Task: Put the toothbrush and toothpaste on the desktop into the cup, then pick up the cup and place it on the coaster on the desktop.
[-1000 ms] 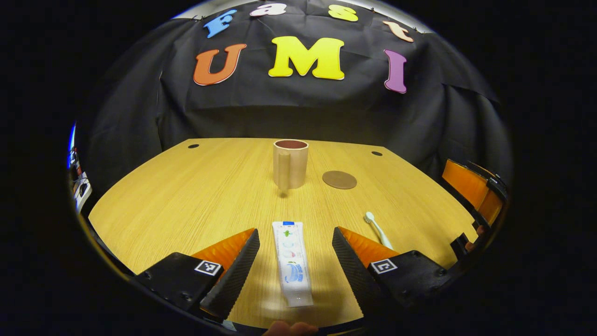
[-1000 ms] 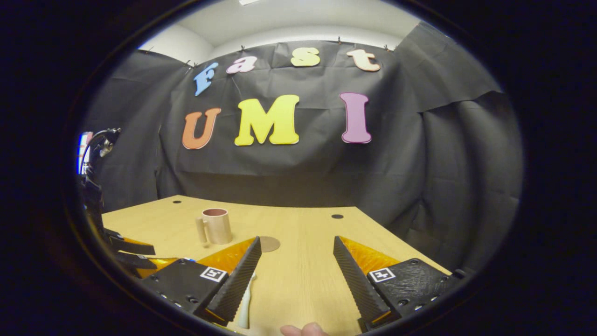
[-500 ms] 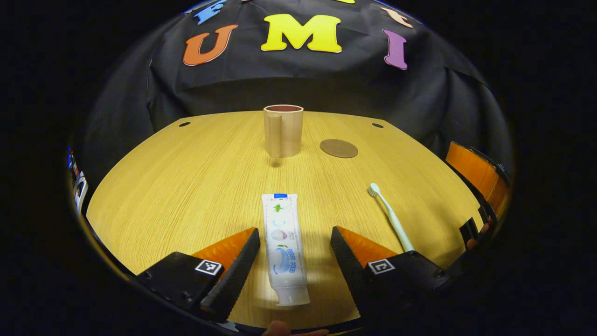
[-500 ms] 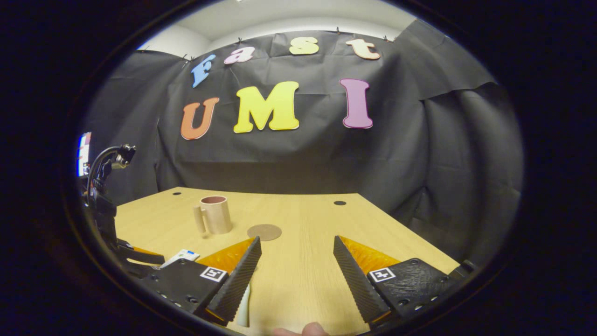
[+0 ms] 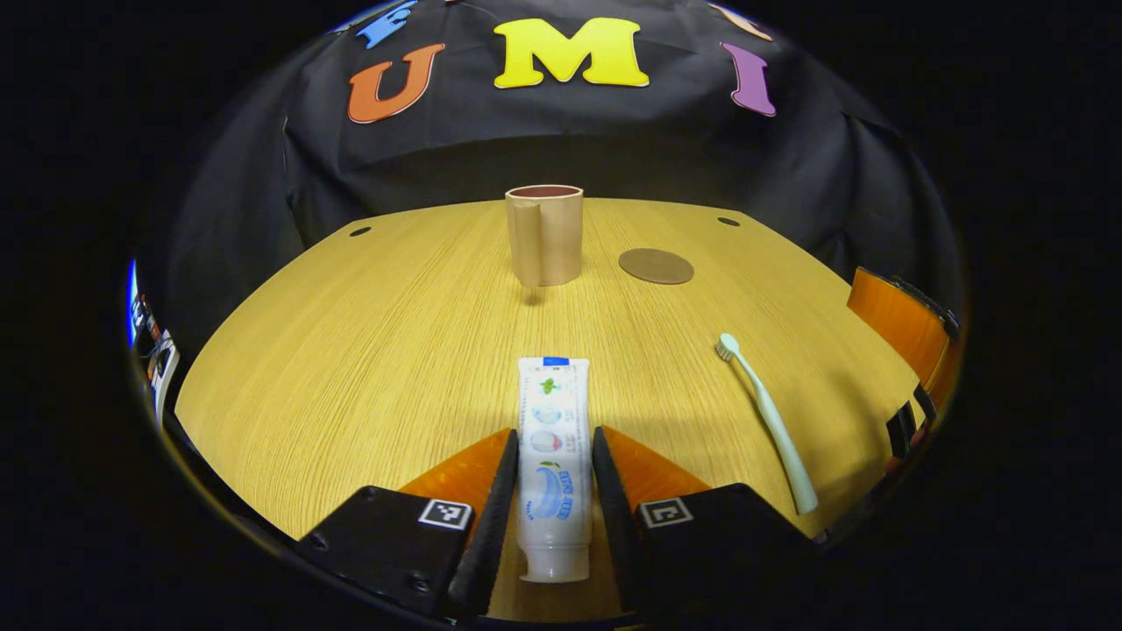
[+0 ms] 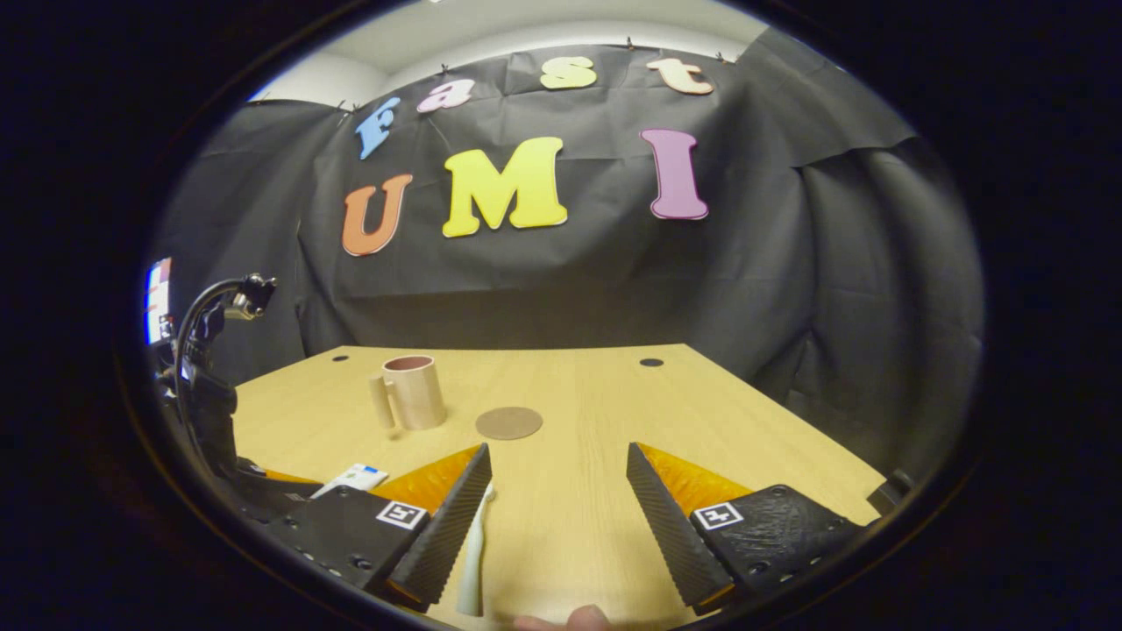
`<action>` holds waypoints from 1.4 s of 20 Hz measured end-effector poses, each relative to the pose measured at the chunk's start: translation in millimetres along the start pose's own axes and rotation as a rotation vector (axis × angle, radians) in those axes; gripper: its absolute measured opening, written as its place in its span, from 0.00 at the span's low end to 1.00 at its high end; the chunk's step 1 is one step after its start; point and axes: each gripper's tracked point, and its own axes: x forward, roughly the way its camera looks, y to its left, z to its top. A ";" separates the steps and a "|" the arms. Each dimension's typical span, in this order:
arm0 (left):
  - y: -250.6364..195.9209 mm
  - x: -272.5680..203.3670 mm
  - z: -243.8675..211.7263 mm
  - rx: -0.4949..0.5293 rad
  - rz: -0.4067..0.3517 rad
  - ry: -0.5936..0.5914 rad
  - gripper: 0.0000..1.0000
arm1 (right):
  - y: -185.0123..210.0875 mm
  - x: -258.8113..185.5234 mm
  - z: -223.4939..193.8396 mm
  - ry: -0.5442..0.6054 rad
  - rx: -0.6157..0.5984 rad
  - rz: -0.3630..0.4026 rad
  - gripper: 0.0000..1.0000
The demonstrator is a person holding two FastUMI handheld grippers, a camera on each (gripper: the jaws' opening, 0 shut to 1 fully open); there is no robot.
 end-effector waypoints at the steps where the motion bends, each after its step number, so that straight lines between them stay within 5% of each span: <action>1: -0.6 0.7 0.5 0.007 0.003 -0.003 0.52 | 1.8 0.1 -2.2 0.009 -0.006 0.003 0.94; 6: -13.6 -1.6 6.5 -0.025 -0.070 -0.039 0.43 | 8.7 3.9 -11.8 0.042 -0.001 0.026 0.94; 16: 21.8 -40.4 73.5 -0.042 -0.005 -0.264 0.46 | 39.5 9.7 -41.0 0.190 -0.003 0.095 0.96; 22: 27.7 -53.3 93.4 -0.071 -0.019 -0.333 0.42 | 47.3 25.5 -72.0 0.330 0.003 0.035 0.95; 28: 29.6 -60.7 111.5 -0.093 -0.053 -0.396 0.42 | 62.5 35.6 -77.6 0.349 -0.041 0.017 0.91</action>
